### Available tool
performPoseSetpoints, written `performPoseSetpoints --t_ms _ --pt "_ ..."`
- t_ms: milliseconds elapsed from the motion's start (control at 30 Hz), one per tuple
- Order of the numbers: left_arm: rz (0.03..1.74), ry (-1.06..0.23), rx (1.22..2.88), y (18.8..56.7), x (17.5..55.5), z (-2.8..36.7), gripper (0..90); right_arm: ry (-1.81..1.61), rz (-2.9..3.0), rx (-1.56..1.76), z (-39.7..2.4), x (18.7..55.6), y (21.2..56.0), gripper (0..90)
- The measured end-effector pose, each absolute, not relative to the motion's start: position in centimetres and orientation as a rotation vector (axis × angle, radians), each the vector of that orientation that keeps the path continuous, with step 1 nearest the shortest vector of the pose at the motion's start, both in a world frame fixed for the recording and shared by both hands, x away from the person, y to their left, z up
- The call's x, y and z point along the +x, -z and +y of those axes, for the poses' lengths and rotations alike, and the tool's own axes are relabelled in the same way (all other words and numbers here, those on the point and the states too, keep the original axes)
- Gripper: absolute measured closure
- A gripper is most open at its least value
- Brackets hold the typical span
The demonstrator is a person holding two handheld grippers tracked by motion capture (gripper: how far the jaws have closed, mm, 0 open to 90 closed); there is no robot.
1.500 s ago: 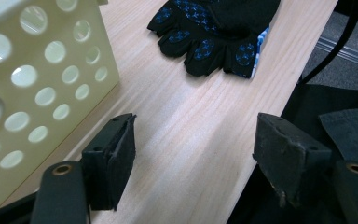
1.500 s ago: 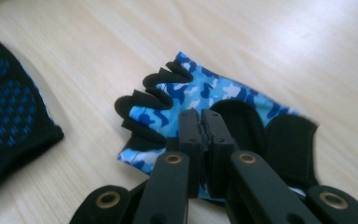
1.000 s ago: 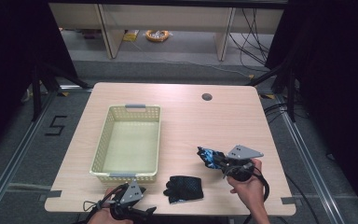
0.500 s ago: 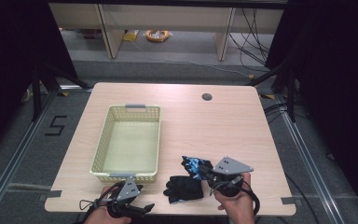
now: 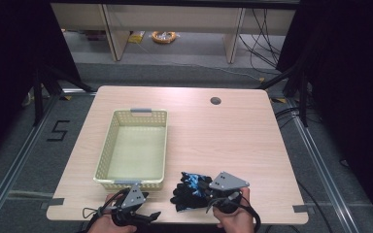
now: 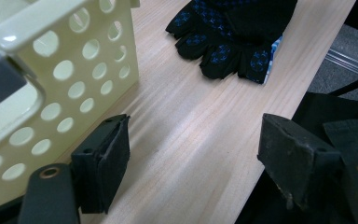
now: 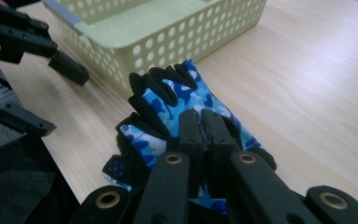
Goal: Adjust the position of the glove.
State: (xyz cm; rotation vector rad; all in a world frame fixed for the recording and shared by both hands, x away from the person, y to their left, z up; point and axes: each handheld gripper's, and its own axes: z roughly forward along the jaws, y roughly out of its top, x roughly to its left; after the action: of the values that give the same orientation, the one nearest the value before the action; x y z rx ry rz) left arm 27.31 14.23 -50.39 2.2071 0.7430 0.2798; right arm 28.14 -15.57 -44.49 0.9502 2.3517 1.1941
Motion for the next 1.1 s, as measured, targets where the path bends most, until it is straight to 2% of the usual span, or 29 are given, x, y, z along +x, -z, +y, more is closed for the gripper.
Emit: performPoseSetpoints --t_ms 267,767,867,900,967,1100 --pt "0.757 -0.261 2.199 50.5 27.2 14.1 24.4 -1.074 2.45 0.89 -13.3 28.0 47.1 88.4" --pt "0.733 -0.269 2.221 50.7 27.2 14.0 25.5 -0.991 2.526 0.888 -12.0 27.8 48.8 86.0" --pt "0.716 -0.26 2.221 50.7 27.2 13.9 26.4 -0.995 2.538 0.889 -11.8 27.8 49.0 82.9" --pt "0.748 -0.249 2.197 50.8 27.0 13.7 26.4 -1.001 2.54 0.903 -11.9 27.8 48.9 77.2" --pt "0.735 -0.259 2.214 50.7 27.1 13.9 27.5 -1.046 2.511 0.898 -12.3 27.9 48.5 73.4" --pt "0.692 -0.272 2.221 50.7 27.2 13.7 29.9 -1.082 2.424 0.945 -14.8 28.5 46.8 68.6"
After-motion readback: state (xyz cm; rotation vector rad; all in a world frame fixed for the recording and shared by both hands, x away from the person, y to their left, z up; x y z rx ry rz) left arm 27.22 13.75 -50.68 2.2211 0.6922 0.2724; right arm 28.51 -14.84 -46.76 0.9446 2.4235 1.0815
